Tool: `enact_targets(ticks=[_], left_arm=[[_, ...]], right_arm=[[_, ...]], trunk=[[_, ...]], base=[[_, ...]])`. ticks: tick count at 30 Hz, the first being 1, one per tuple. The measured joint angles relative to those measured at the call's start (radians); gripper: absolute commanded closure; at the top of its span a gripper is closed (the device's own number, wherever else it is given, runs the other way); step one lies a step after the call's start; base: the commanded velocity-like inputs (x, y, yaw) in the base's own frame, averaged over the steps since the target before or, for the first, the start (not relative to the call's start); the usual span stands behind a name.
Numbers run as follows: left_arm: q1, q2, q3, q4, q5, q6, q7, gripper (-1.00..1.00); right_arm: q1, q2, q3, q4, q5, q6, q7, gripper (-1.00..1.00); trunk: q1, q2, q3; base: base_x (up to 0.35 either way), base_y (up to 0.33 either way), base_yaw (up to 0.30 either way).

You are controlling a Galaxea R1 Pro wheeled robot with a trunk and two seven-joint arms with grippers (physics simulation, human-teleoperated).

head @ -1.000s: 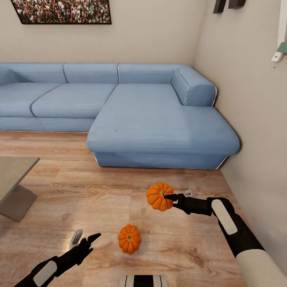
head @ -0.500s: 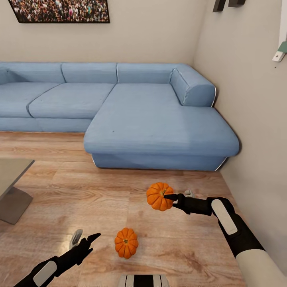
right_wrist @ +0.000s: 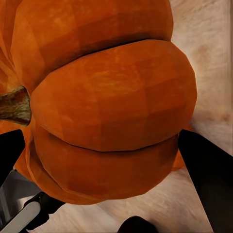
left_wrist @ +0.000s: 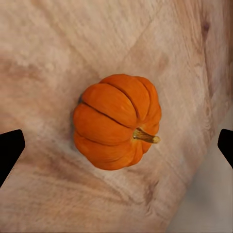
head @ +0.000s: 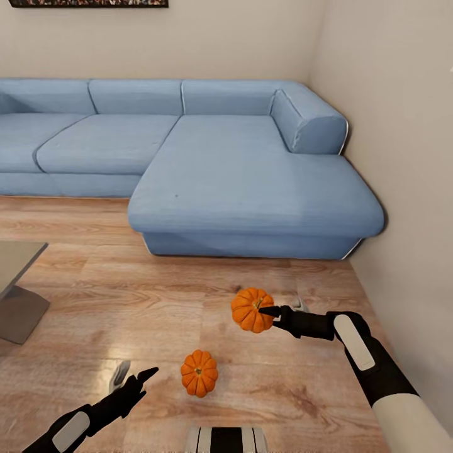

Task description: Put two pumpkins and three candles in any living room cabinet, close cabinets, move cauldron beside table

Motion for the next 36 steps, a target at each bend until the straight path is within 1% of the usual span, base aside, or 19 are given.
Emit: enact_targets(ticks=[8, 12, 13, 14, 16, 18, 21, 22, 23, 24, 25, 27, 28, 30, 32, 34, 36], left_arm=[[0.000, 0.000, -0.007, -0.001, -0.002, -0.005, -0.003, -1.00], [0.000, 0.000, -0.010, -0.002, -0.002, -0.006, -0.003, -1.00], [0.000, 0.000, -0.010, -0.002, -0.003, -0.006, -0.004, -1.00], [0.000, 0.000, -0.010, -0.003, -0.003, -0.006, -0.004, -1.00], [0.001, 0.000, -0.010, -0.004, -0.003, -0.007, -0.004, -1.00], [0.001, 0.000, -0.011, -0.007, -0.003, -0.007, -0.005, -1.00], [0.001, 0.000, -0.012, -0.009, -0.004, -0.007, -0.006, -1.00], [0.001, 0.000, -0.012, -0.010, -0.004, -0.007, -0.006, -1.00], [0.001, 0.000, -0.012, -0.011, -0.004, -0.007, -0.006, -1.00], [0.001, 0.000, -0.012, -0.011, -0.004, -0.007, -0.007, -1.00], [0.001, 0.000, -0.012, -0.011, -0.004, -0.007, -0.008, -1.00], [0.001, 0.000, -0.013, -0.011, -0.004, -0.007, -0.017, -1.00], [0.001, 0.001, -0.013, -0.011, -0.004, -0.007, -0.021, -1.00], [0.001, 0.000, -0.013, -0.011, -0.004, -0.007, -0.030, -1.00], [0.001, 0.000, -0.013, -0.011, -0.004, -0.007, -0.036, -1.00], [0.001, 0.001, -0.013, -0.012, -0.004, -0.007, -0.039, -1.00], [0.001, 0.001, -0.014, -0.012, -0.004, -0.007, -0.040, -1.00]], right_arm=[[0.000, -0.001, 0.000, -0.008, 0.000, 0.000, 0.001, 1.00], [0.000, -0.001, 0.000, -0.024, -0.009, 0.000, 0.003, 1.00], [0.002, -0.001, 0.000, -0.049, -0.007, 0.000, 0.003, 1.00], [0.004, -0.001, 0.000, -0.067, -0.023, 0.000, 0.003, 1.00], [0.025, -0.001, 0.000, -0.123, -0.024, 0.000, 0.003, 1.00], [0.053, 0.000, 0.000, -0.171, -0.016, -0.001, 0.003, 1.00], [0.076, -0.003, -0.001, -0.219, -0.079, 0.000, 0.003, 1.00], [0.080, -0.005, 0.000, -0.228, -0.092, 0.000, 0.002, 1.00], [0.087, -0.007, 0.000, -0.243, -0.115, 0.000, 0.000, 1.00], [0.094, -0.008, 0.000, -0.258, -0.148, 0.000, -0.001, 1.00], [0.097, -0.008, 0.000, -0.266, -0.164, 0.000, -0.002, 1.00], [0.109, -0.009, 0.000, -0.296, -0.159, -0.001, -0.002, 1.00], [0.114, -0.009, 0.000, -0.309, -0.176, 0.000, -0.002, 1.00], [0.131, -0.010, 0.000, -0.349, -0.185, 0.000, -0.003, 1.00], [0.144, -0.010, -0.001, -0.379, -0.180, 0.000, -0.003, 1.00], [0.152, -0.010, -0.001, -0.396, -0.192, 0.000, -0.004, 1.00], [0.156, -0.010, -0.001, -0.405, -0.188, -0.001, -0.004, 1.00]], trunk=[[0.004, -0.002, -0.031], [0.005, -0.003, -0.046], [0.006, -0.003, -0.050], [0.006, -0.003, -0.054], [0.007, -0.004, -0.062], [0.008, -0.004, -0.070], [0.009, -0.005, -0.081], [0.010, -0.005, -0.085], [0.010, -0.005, -0.089], [0.011, -0.006, -0.093], [0.011, -0.006, -0.097], [0.012, -0.006, -0.104], [0.013, -0.007, -0.108], [0.013, -0.007, -0.116], [0.013, -0.007, -0.116], [0.013, -0.007, -0.116], [0.014, -0.008, -0.124]], base=[[0.000, 0.000, 0.000], [0.000, 0.000, 0.000], [0.000, 0.000, 0.000], [0.000, 0.000, 0.000], [0.000, 0.000, 0.000], [0.000, 0.000, 0.000], [0.000, 0.000, 0.000], [0.000, 0.000, 0.000], [0.000, 0.000, 0.000], [0.000, 0.000, 0.000], [0.000, 0.000, 0.000], [0.000, 0.000, 0.000], [0.000, 0.000, 0.000], [0.000, 0.000, 0.000], [0.000, 0.000, 0.000], [0.000, 0.000, 0.000], [0.000, 0.000, 0.000]])
